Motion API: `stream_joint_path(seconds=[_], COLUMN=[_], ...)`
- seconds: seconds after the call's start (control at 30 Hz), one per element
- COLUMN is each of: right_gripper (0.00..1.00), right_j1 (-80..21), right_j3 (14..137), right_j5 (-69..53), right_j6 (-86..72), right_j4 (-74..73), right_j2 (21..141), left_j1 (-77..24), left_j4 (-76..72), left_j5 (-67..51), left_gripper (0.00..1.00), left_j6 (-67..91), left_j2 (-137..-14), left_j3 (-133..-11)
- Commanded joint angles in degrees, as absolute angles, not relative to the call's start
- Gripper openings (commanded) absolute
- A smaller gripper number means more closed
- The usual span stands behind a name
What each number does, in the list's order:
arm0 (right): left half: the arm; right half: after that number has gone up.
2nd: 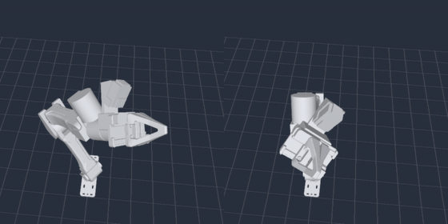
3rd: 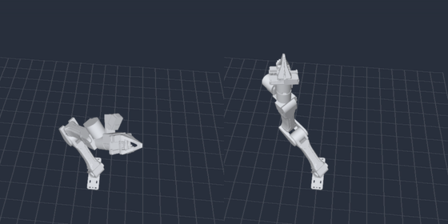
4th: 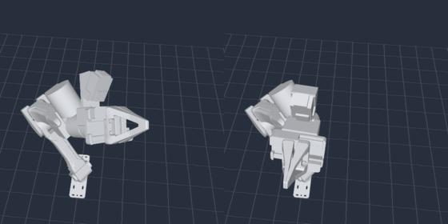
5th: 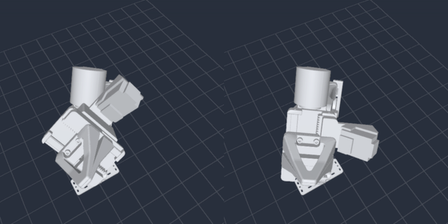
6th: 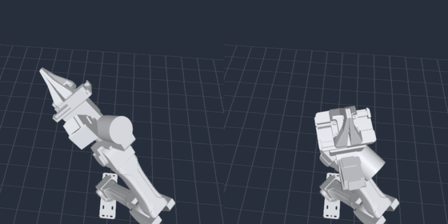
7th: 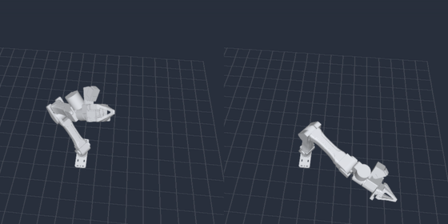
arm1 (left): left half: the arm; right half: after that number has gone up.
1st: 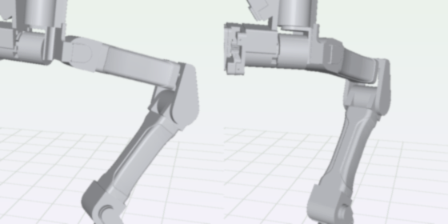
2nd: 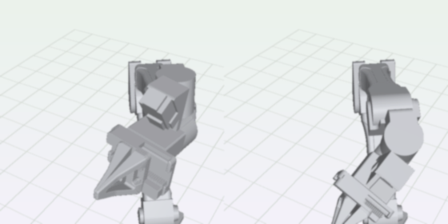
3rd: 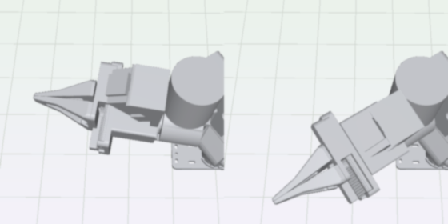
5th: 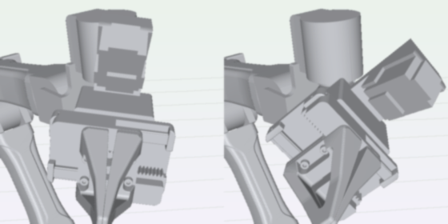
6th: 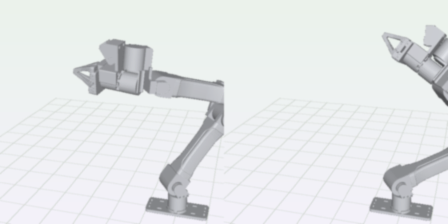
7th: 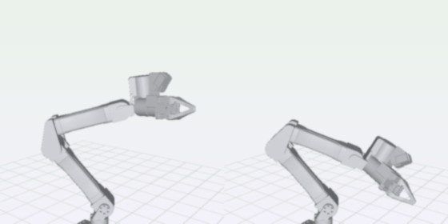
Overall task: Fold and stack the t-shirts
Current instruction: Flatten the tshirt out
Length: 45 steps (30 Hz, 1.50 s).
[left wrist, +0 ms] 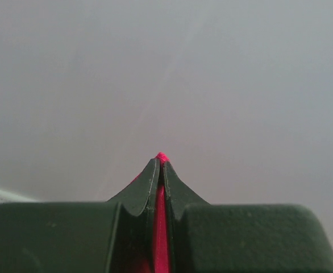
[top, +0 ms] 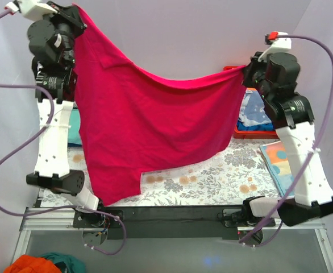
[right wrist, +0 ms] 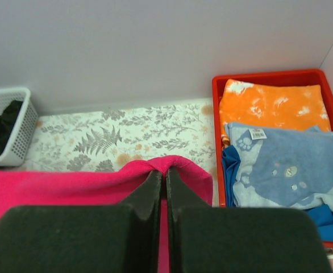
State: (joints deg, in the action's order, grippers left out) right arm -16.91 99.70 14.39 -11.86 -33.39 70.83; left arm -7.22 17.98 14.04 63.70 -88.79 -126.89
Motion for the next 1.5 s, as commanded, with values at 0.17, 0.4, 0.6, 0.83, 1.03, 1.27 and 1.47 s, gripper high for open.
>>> stream_joint_path(seconds=[0.17, 0.4, 0.6, 0.83, 1.03, 1.27, 1.47], right_gripper=[0.01, 0.01, 0.01, 0.01, 0.01, 0.01, 0.01], right_j1=[-11.79, -8.27, -7.03, -6.94, -7.21, -7.12, -7.12], right_j3=[114.67, 123.22, 112.62, 70.55, 43.62, 34.64, 32.26], right_j5=[8.46, 4.31, 4.31, -1.56, -10.19, -7.22, -5.01], right_j6=[-11.95, -11.6, -10.55, -19.59, -26.45, -27.68, -30.14], right_j4=[-24.79, -24.52, -22.77, -18.2, -19.86, -30.4, -35.68], right_j2=[84.98, 88.86, 81.22, 66.74, 59.0, 54.05, 53.96], left_j1=[-6.86, -6.86, -6.86, -7.29, -8.52, -8.79, -10.2], left_j4=[15.56, 6.33, 5.1, 8.69, 20.51, 43.92, 52.72], left_j5=[13.36, 12.48, 9.23, 5.8, 11.68, 19.07, 20.48], left_gripper=[0.0, 0.0, 0.0, 0.0, 0.0, 0.0, 0.0], left_j6=[63.11, 59.51, 60.29, 66.43, 76.98, 89.46, 95.61], left_j2=[-103.52, -103.71, -98.54, -81.5, -60.15, -35.0, -36.38], left_j3=[-142.45, -143.35, -137.74, -99.3, -57.95, -39.91, -45.17])
